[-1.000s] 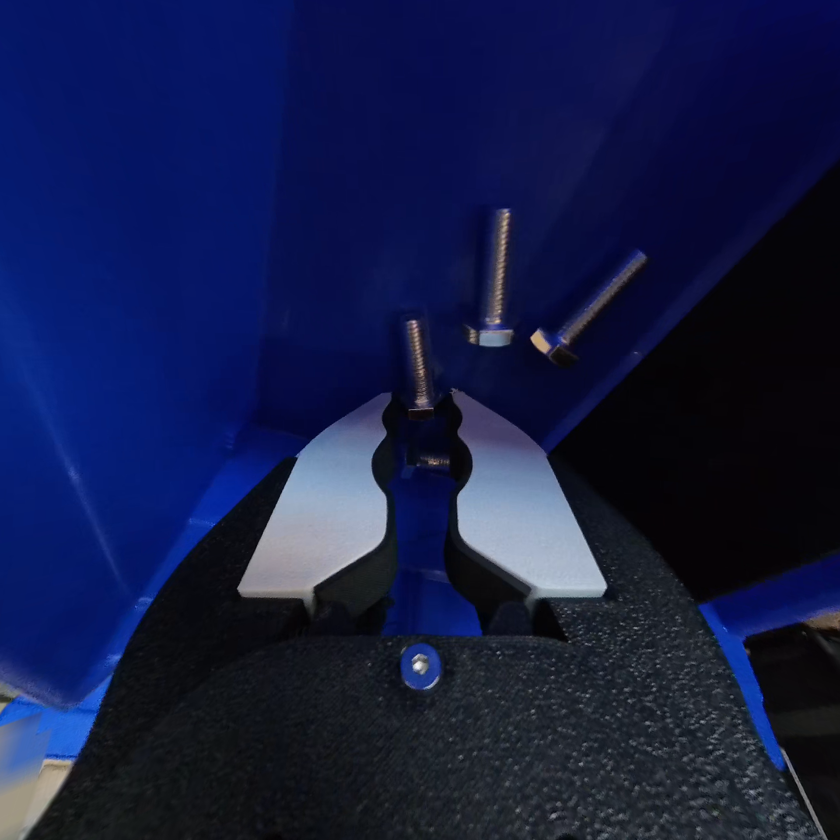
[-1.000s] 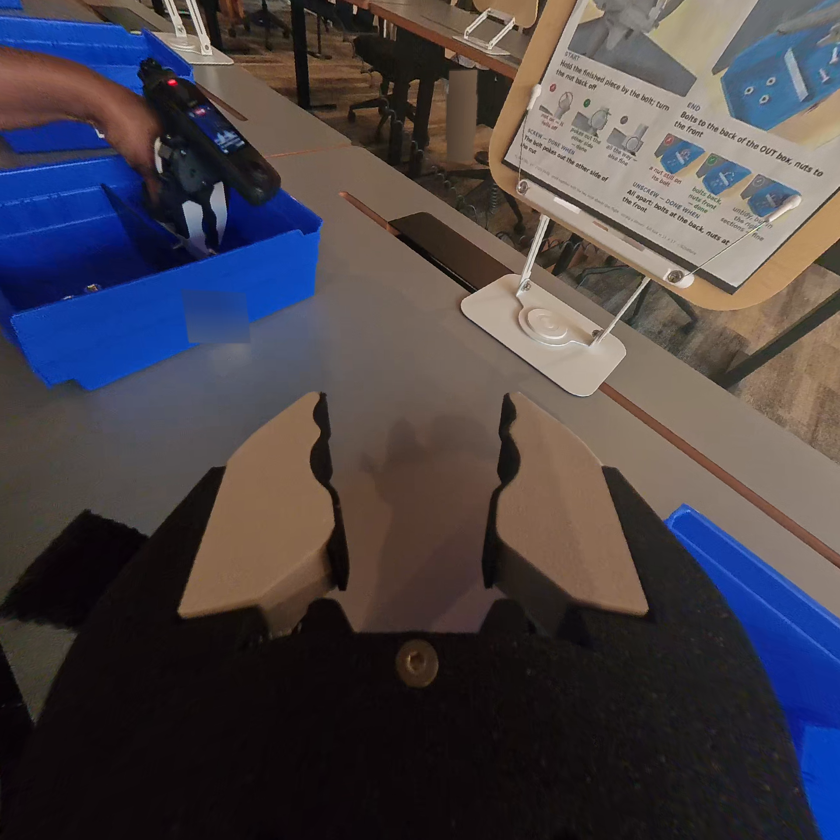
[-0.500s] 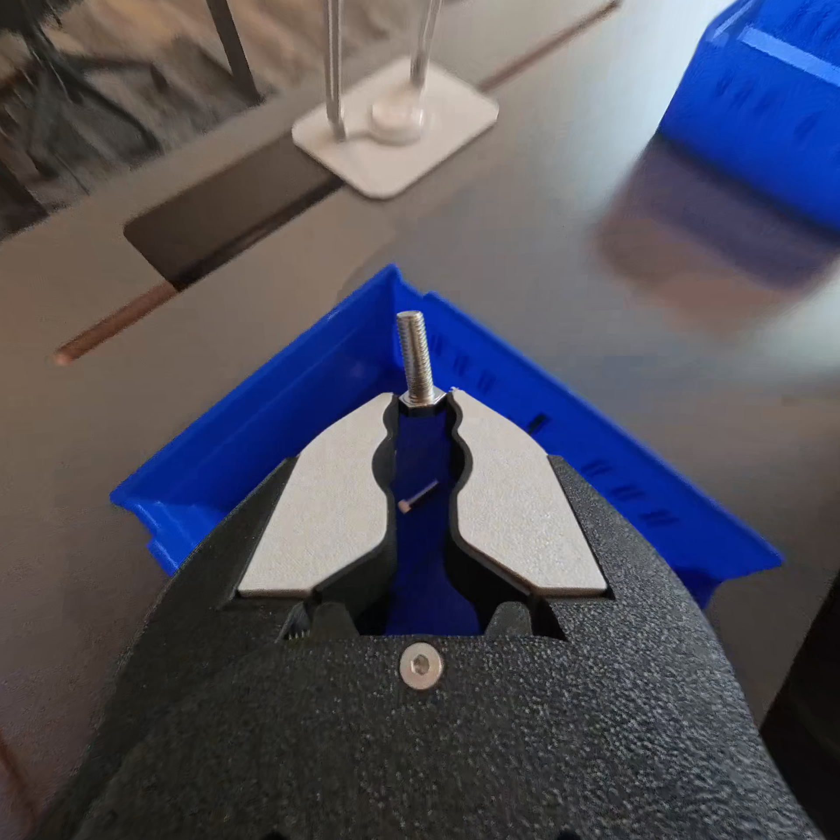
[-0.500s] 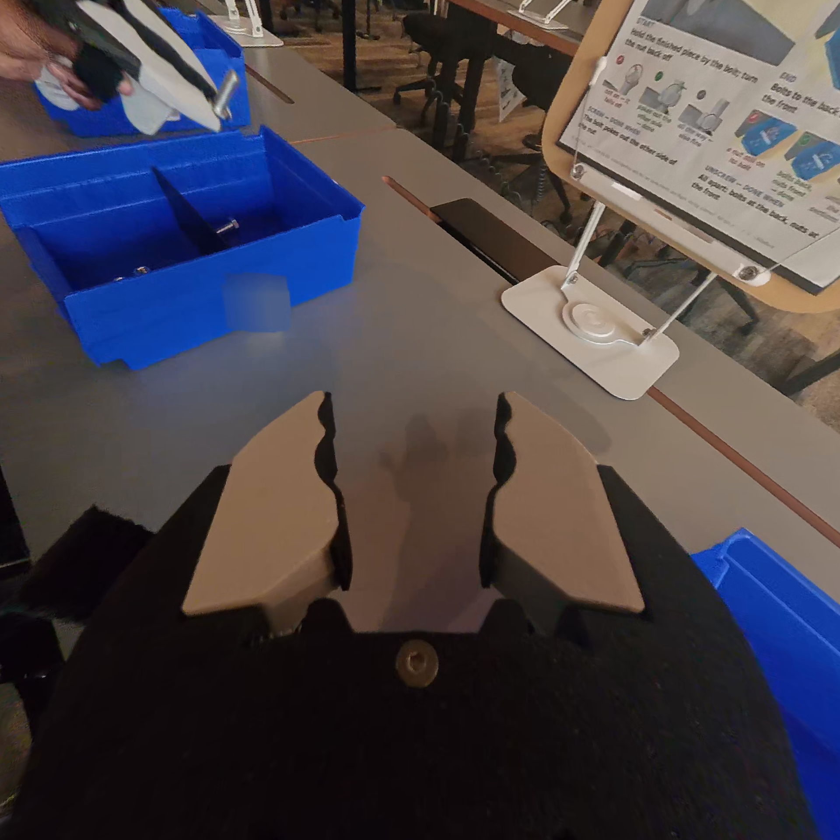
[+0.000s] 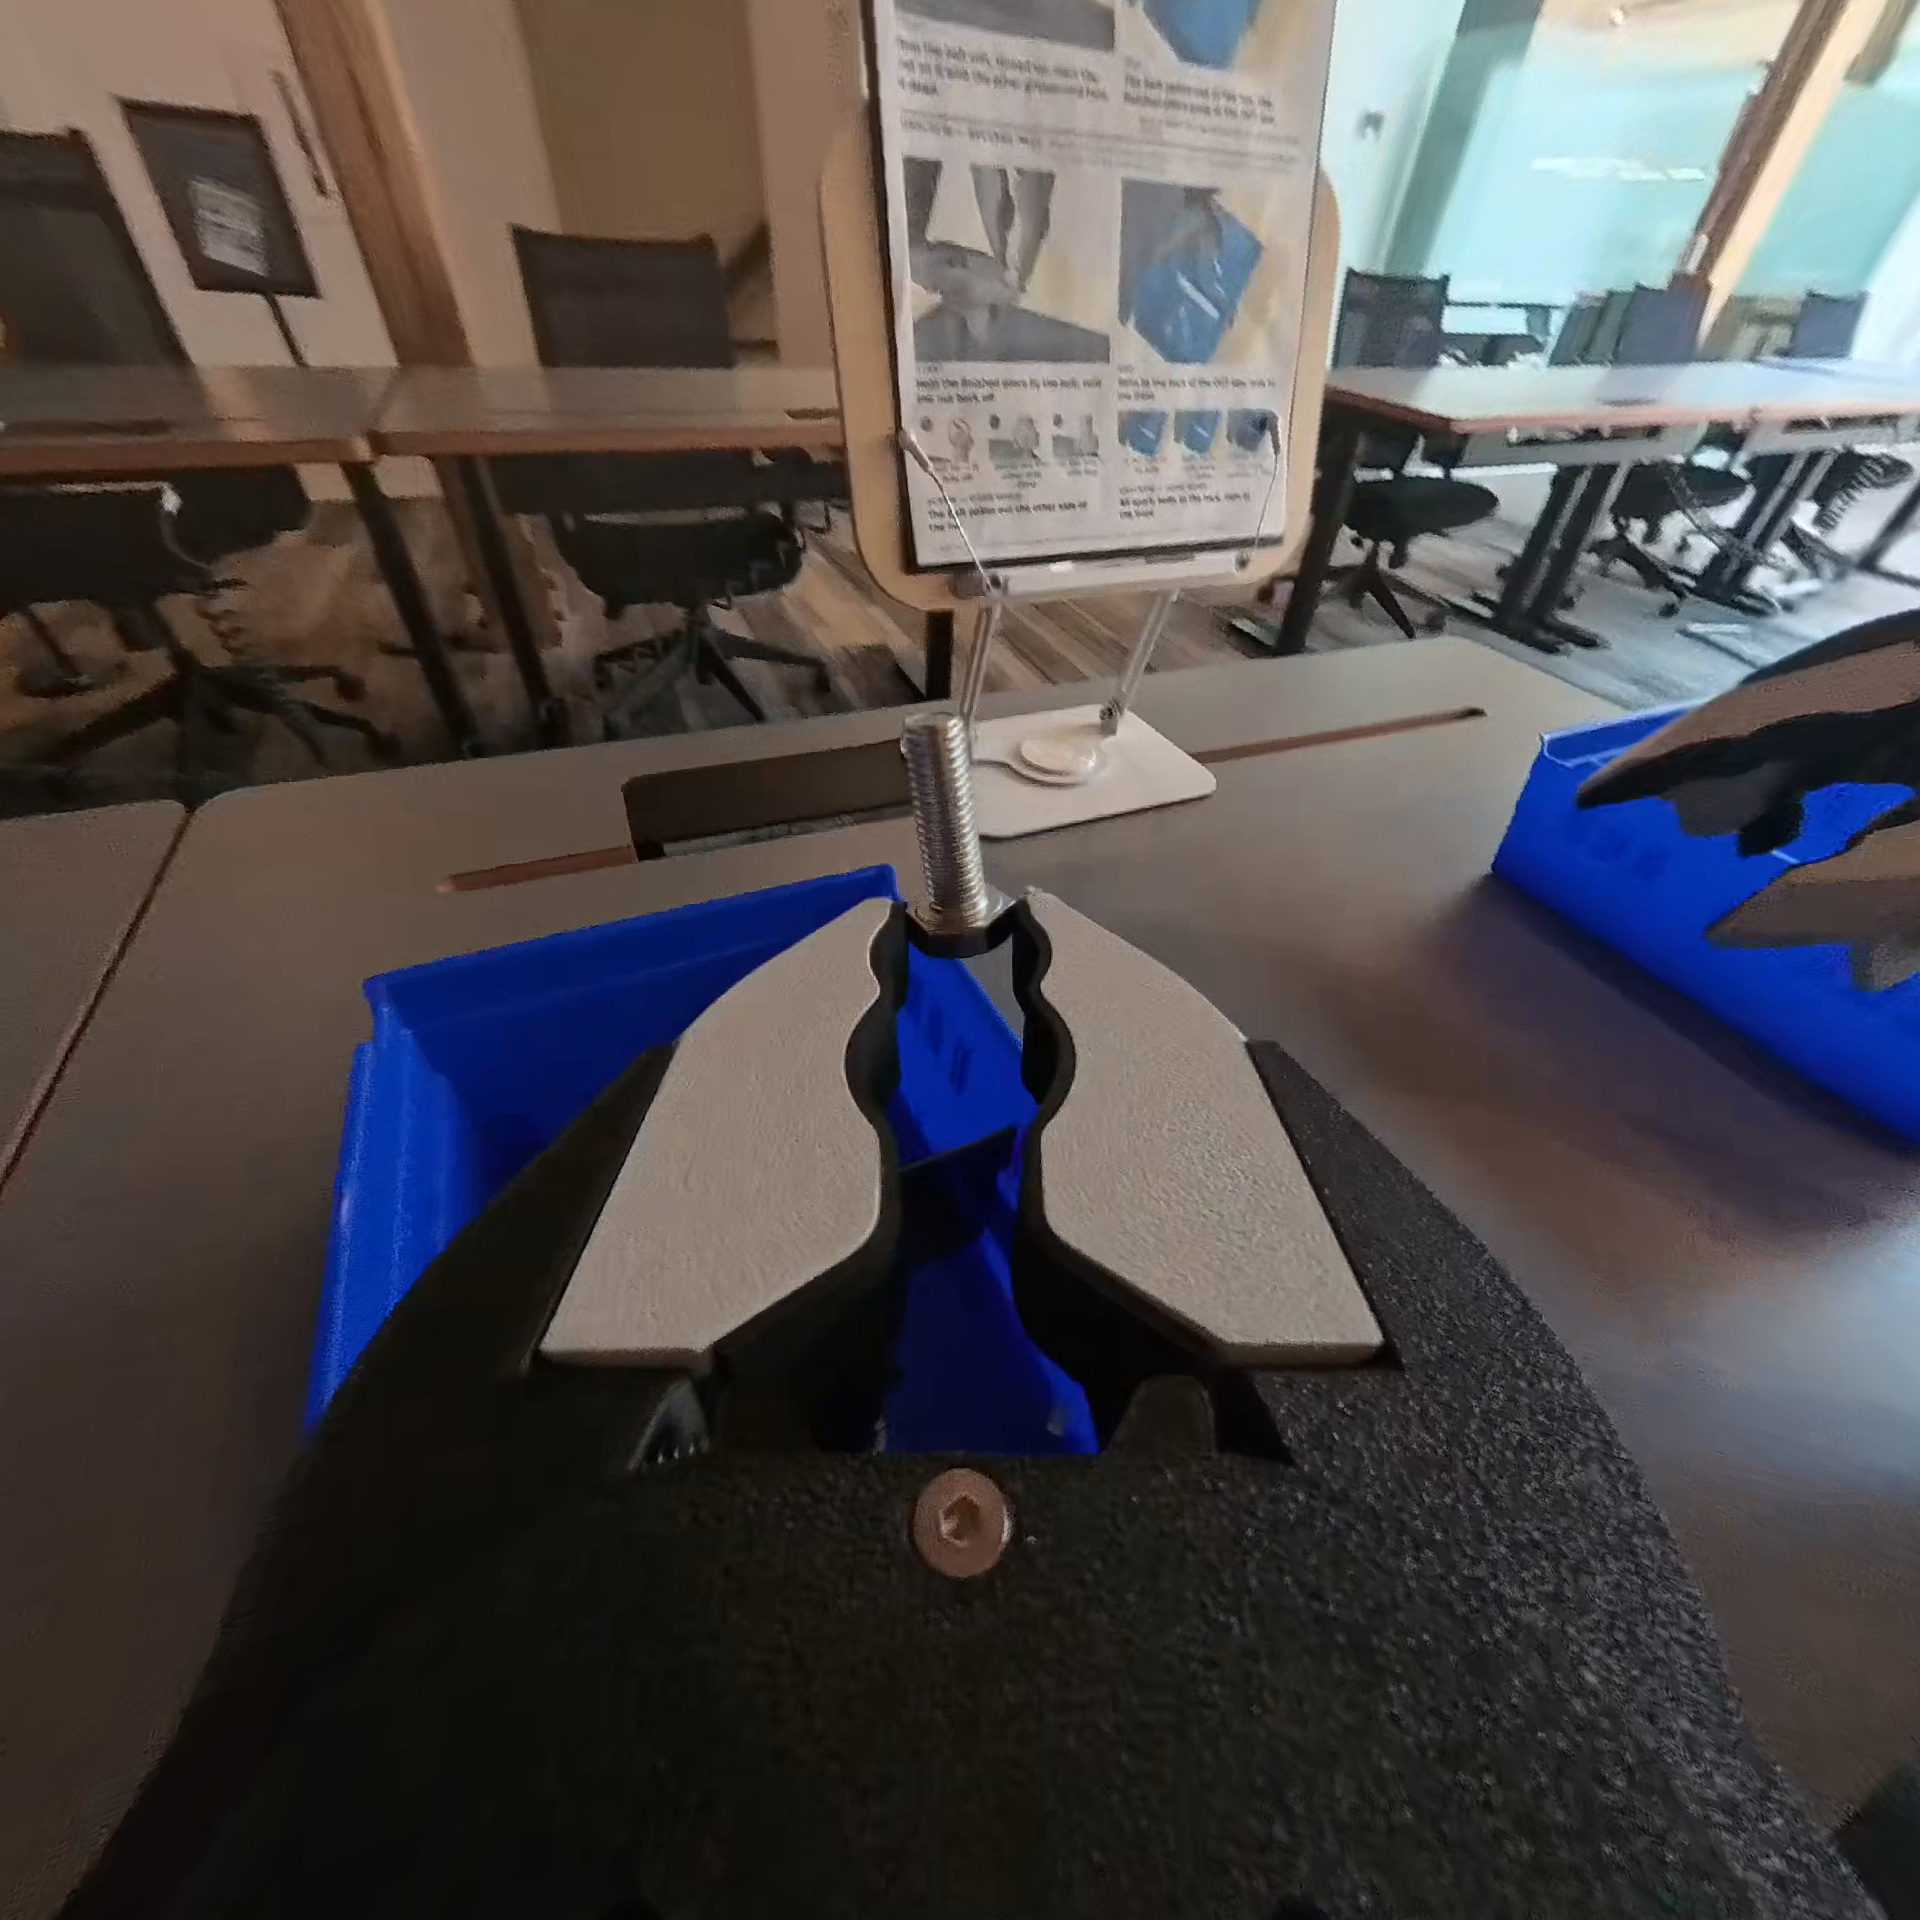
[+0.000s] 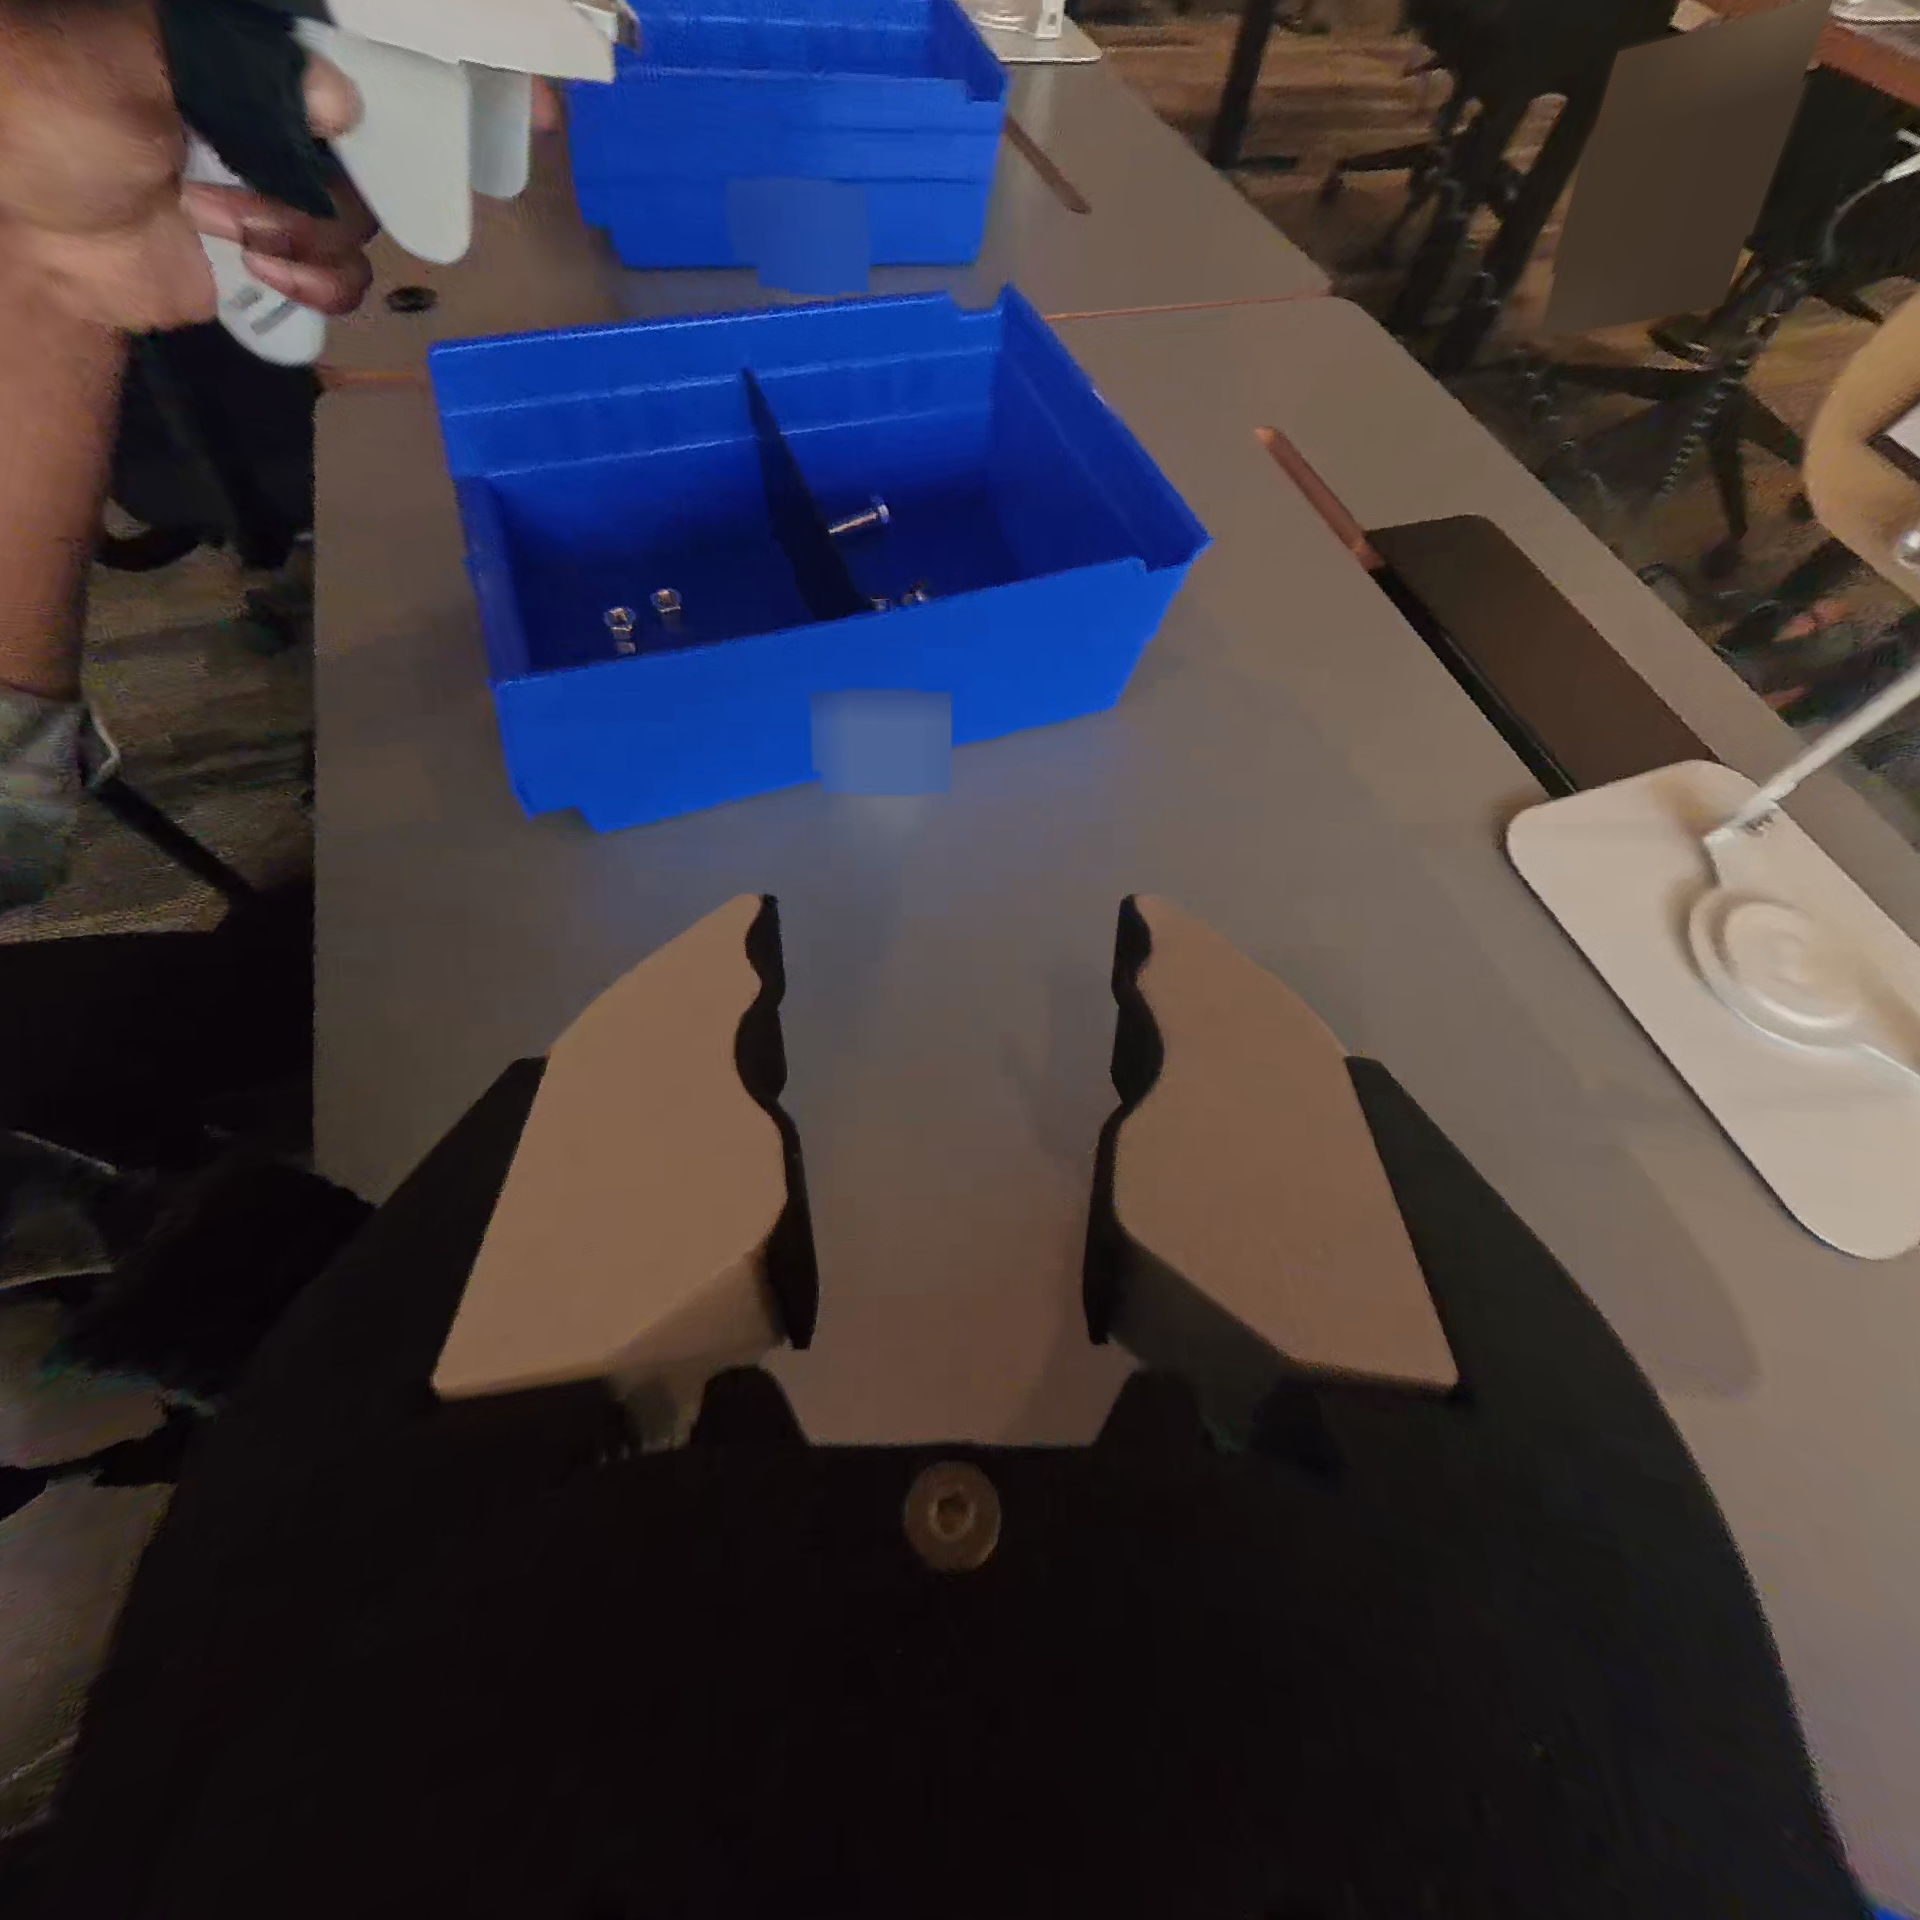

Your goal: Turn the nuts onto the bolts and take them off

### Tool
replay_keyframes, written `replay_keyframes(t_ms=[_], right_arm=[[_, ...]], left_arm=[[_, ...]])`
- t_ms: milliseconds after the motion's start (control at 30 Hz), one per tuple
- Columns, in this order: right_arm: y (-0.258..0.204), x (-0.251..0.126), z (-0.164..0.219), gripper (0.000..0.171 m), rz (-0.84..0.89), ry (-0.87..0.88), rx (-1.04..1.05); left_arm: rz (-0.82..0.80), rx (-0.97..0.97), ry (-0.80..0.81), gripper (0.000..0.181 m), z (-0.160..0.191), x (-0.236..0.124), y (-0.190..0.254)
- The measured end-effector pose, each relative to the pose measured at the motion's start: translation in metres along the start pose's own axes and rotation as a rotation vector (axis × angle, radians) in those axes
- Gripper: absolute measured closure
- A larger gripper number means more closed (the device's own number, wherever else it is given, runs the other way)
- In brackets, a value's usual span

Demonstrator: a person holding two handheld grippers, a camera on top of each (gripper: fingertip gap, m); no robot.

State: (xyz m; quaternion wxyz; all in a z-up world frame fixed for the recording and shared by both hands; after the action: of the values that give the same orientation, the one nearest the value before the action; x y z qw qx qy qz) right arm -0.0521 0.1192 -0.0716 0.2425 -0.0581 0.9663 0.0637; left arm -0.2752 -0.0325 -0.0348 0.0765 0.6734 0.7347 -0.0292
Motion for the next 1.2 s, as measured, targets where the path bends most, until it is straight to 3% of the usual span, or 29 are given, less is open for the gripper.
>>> replay_keyframes(t_ms=[200, 400, 667, 900, 1067, 1200], right_arm=[[0.014, 0.013, -0.013, 0.114, -0.055, 0.029, 0.025], [0.038, -0.010, -0.027, 0.115, -0.019, 0.048, 0.009], [0.057, -0.045, -0.063, 0.117, 0.023, 0.041, -0.057], [0.047, -0.062, -0.051, 0.117, 0.048, 0.071, -0.037], [0.035, -0.068, -0.043, 0.118, 0.016, 0.084, -0.020], [0.015, -0.062, -0.059, 0.117, -0.045, 0.053, -0.078]], left_arm=[[-0.003, 0.032, 0.111, 0.162, 0.000, -0.007, 0.048], [0.286, 0.083, 0.159, 0.162, 0.016, 0.019, 0.124], [0.588, 0.145, 0.106, 0.162, 0.067, 0.067, 0.197], [0.847, 0.138, 0.057, 0.162, 0.101, 0.106, 0.222], [0.940, 0.202, 0.013, 0.162, 0.120, 0.130, 0.232], [0.940, 0.221, -0.008, 0.162, 0.130, 0.143, 0.239]])
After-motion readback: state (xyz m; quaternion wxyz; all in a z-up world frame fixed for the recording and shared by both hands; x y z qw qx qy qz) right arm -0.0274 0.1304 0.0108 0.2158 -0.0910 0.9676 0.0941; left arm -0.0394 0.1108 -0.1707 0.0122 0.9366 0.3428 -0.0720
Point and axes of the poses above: each gripper's, where its closed fingertips meet, x out along the fingers, z out of its underside, y = z × x across the jaws, the point moved 4 cm from there along -x, back along the fingers, and after that the axes turned 1 degree about -x, right-handed, at the moved point
